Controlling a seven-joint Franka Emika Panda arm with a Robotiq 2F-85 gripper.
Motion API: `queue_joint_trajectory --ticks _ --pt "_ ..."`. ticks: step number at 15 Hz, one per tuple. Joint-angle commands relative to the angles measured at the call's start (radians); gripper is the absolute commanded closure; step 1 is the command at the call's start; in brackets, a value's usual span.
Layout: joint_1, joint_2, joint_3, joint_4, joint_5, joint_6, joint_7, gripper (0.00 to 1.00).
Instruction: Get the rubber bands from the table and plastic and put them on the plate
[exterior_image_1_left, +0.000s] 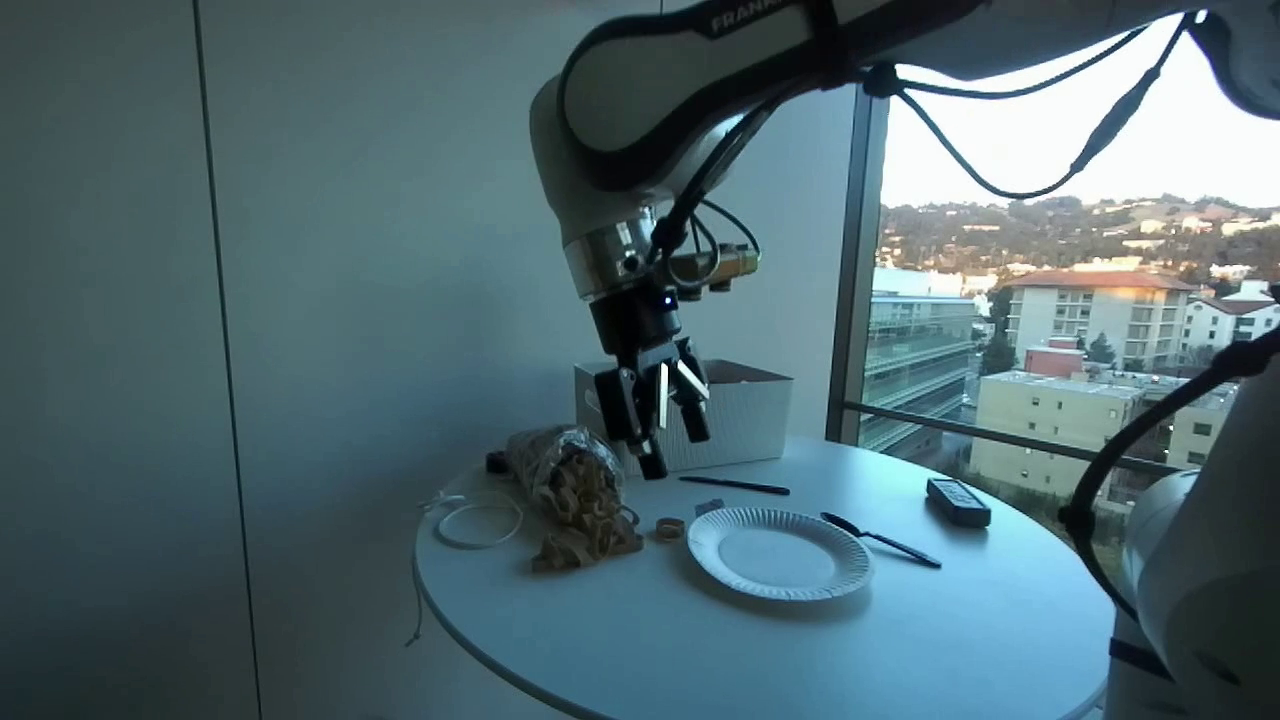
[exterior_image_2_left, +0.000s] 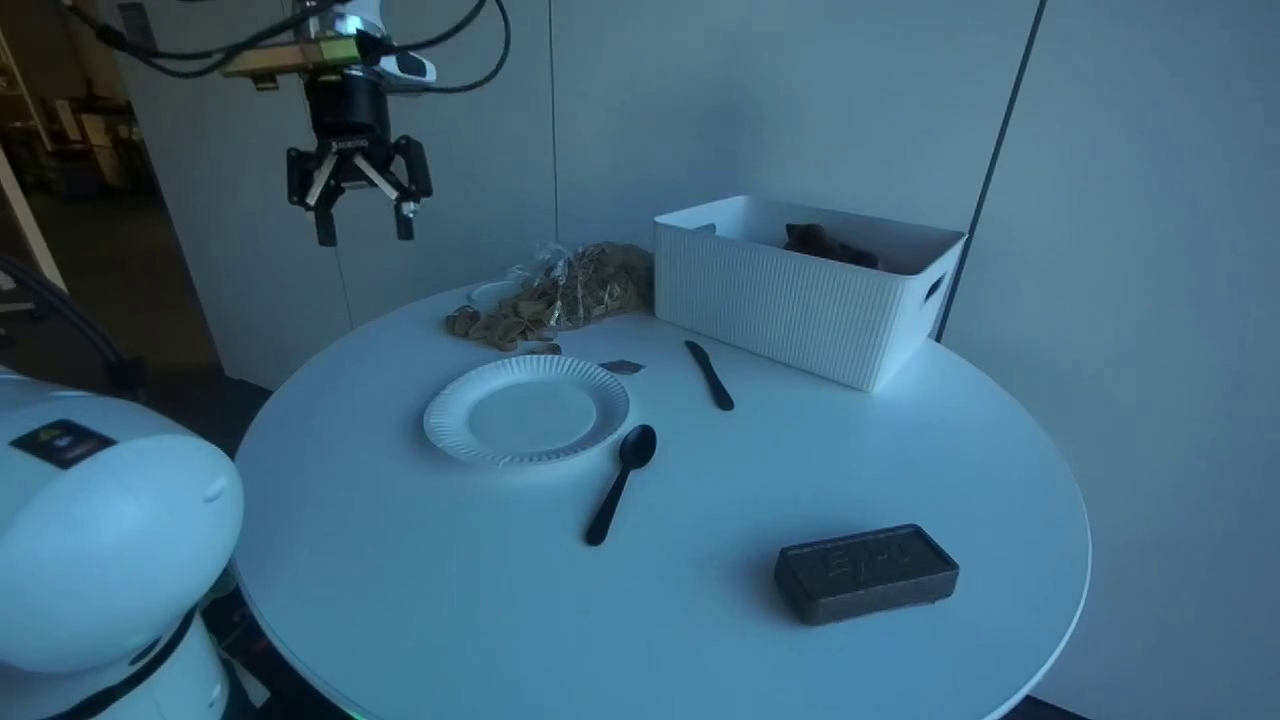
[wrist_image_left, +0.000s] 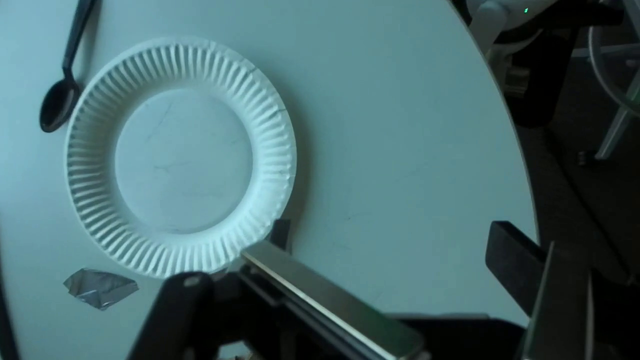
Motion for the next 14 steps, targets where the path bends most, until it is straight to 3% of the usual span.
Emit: queue_joint_trajectory --ticks 1,4,9,12,14 --pt "0.006 0.094 -0.026 -0.054 -0.006 0.207 0.047 0.0" --pt "0.003 0.187 -0.035 -0.072 -0.054 0.417 0.101 0.0" --pt "0.002 0.3 -0.054 -0.054 -0.331 0.657 0.352 0.0" --pt "0.009 0.36 -0.079 -0.028 -0.446 0.671 0.484 0.0" --pt "0.012 0.396 -0.093 -0.014 -0.407 0.662 0.472 0.0"
